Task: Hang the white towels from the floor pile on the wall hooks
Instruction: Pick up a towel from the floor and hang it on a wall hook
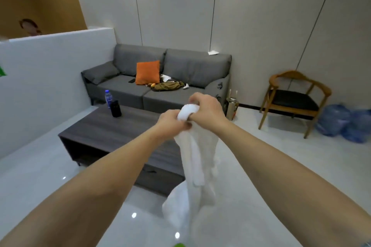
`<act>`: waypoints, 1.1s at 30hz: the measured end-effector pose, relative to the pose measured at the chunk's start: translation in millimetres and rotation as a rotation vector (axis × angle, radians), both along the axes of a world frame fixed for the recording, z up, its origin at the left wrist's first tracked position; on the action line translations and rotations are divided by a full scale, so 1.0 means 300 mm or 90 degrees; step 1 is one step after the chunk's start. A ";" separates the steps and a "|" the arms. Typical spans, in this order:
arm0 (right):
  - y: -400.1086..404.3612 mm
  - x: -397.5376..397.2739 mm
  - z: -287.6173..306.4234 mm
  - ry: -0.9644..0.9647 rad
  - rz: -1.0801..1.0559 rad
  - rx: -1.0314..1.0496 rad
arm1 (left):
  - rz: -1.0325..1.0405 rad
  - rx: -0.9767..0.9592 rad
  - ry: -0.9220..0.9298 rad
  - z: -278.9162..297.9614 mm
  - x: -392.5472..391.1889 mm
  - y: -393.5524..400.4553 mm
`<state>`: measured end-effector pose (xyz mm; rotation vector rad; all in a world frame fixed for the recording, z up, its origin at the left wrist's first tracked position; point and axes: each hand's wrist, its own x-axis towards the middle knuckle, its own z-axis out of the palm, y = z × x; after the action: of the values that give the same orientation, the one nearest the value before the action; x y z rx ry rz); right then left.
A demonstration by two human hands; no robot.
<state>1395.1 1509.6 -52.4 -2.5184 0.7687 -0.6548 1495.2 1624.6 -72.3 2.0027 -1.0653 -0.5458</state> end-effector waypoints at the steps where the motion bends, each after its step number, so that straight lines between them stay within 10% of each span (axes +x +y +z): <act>1: -0.070 0.019 -0.005 -0.019 -0.038 0.006 | 0.020 -0.035 0.035 0.009 0.042 -0.066; 6: -0.416 0.122 -0.028 -0.039 -0.021 0.279 | 0.005 -0.176 0.147 0.098 0.264 -0.402; 17: -0.872 0.702 0.219 -0.230 0.076 0.347 | -0.053 -0.225 0.131 0.269 0.760 -0.869; 28: -1.128 1.358 0.211 -0.172 0.347 0.362 | 0.336 -0.375 0.080 0.349 1.252 -0.942; 33: -1.214 1.585 0.280 0.092 0.534 0.230 | 0.507 -0.341 0.011 0.392 1.420 -0.851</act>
<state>1870.7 1145.3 31.6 -2.2596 -0.1584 -0.0337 1921.3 1369.3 45.4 1.7294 -0.2788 0.1396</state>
